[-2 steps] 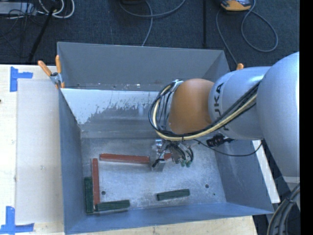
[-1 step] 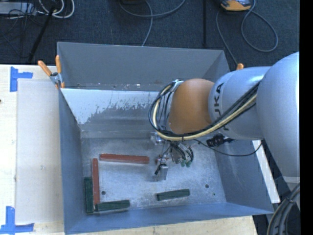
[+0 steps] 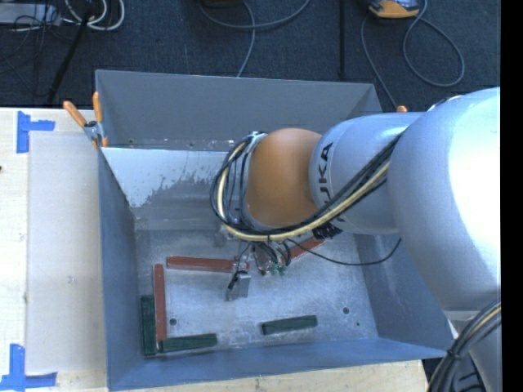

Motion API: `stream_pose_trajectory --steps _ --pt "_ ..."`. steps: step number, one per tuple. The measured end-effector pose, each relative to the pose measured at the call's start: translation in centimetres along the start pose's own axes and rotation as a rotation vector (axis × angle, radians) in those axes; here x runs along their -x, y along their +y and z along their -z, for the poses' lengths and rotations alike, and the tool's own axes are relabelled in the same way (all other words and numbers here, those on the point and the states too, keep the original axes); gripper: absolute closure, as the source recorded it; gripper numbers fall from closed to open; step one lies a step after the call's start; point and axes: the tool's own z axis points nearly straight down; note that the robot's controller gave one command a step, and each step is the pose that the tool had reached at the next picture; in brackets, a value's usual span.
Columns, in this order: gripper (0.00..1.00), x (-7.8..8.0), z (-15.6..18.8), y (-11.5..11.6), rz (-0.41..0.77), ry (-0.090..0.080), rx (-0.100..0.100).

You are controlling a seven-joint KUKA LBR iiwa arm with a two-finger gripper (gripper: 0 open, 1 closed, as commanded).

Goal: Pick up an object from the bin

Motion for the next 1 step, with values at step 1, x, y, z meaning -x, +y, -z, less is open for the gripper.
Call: stream_pose_trajectory --steps 1 --pt "1.0 0.04 0.12 -0.27 -0.005 -0.001 -0.002"
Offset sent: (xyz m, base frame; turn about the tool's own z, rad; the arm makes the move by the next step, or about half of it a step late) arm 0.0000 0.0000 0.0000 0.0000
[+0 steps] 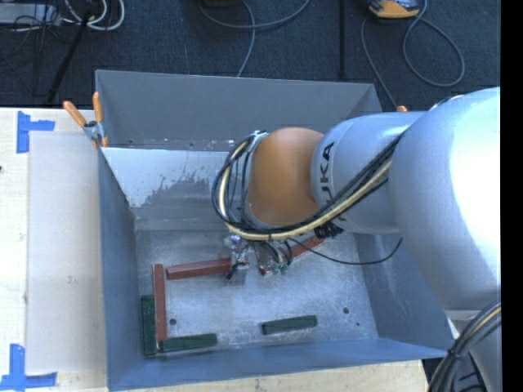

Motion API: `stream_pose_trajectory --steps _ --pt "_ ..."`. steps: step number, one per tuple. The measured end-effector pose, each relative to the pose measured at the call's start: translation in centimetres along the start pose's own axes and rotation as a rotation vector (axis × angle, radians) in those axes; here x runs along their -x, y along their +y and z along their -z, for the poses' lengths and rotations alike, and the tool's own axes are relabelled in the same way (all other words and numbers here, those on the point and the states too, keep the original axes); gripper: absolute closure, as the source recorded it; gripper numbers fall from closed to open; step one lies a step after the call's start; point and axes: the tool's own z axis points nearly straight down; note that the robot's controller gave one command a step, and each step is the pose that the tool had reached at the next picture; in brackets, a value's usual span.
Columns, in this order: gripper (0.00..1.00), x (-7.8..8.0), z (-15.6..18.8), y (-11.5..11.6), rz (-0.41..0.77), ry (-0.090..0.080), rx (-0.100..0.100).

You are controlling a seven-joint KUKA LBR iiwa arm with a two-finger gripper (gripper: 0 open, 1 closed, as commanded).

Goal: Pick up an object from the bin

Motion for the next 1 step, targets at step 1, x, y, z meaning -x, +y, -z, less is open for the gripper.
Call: stream_pose_trajectory --steps 1 --pt "1.0 -0.2 13.09 0.89 0.021 -0.007 0.0"
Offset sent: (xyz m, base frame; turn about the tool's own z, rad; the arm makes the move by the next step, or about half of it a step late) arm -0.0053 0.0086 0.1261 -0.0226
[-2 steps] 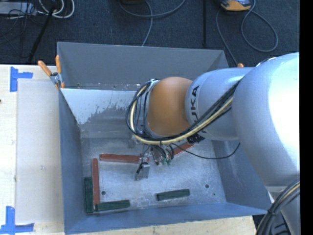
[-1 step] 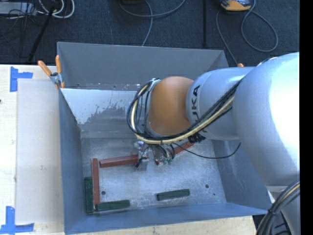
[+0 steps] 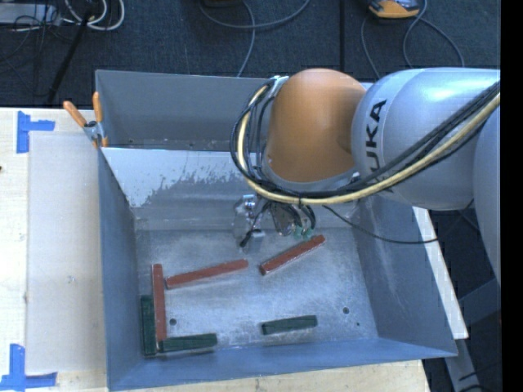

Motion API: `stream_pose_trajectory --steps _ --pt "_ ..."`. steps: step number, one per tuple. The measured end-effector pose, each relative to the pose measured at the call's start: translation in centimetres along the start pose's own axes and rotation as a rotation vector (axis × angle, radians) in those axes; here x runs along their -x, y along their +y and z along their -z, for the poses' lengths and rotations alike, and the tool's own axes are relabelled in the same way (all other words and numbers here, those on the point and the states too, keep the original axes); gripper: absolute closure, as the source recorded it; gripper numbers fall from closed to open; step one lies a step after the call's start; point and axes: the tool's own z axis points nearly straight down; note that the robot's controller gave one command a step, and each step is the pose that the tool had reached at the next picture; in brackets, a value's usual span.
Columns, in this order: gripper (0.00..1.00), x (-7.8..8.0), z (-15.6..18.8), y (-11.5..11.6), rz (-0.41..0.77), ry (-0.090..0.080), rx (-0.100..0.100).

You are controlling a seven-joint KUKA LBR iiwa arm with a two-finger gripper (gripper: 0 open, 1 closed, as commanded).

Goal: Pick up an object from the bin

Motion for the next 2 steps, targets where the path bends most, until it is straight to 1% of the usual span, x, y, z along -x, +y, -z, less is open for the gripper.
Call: stream_pose_trajectory --steps 1,2 --pt "0.0 -0.2 -0.5 0.0 0.0 0.008 -0.001" --pt "0.0 3.2 -7.9 6.1 0.215 0.012 0.002"
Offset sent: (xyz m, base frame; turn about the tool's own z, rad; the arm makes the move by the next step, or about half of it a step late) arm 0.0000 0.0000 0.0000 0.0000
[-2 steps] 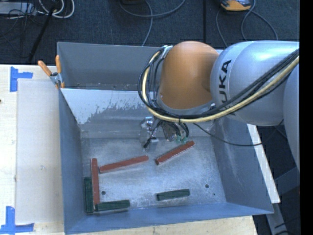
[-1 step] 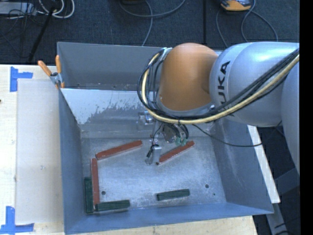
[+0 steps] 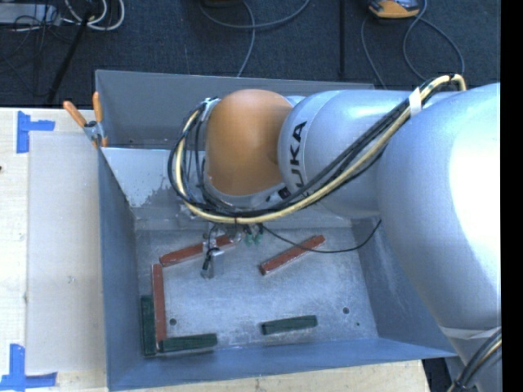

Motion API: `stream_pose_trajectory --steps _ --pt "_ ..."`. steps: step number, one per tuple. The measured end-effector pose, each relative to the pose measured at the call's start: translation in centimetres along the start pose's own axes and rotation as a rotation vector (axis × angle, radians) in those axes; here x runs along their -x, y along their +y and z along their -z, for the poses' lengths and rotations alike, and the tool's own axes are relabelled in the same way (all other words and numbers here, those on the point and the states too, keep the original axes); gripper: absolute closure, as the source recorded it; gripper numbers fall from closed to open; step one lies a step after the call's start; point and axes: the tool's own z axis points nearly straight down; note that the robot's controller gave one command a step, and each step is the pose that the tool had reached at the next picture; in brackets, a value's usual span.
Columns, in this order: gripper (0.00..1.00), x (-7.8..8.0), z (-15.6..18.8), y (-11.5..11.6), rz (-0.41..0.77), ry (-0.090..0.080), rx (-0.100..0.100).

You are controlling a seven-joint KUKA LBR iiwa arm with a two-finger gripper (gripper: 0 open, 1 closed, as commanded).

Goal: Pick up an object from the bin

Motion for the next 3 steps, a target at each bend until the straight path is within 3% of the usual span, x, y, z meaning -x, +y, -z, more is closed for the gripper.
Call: stream_pose_trajectory --steps 1,2,3 --pt "0.0 0.9 -5.7 -2.7 0.037 0.001 -0.002" --pt "1.0 1.1 -5.3 -2.7 0.036 -0.004 -0.002" --pt "1.0 -2.9 10.5 -1.6 0.059 -0.01 -0.003"
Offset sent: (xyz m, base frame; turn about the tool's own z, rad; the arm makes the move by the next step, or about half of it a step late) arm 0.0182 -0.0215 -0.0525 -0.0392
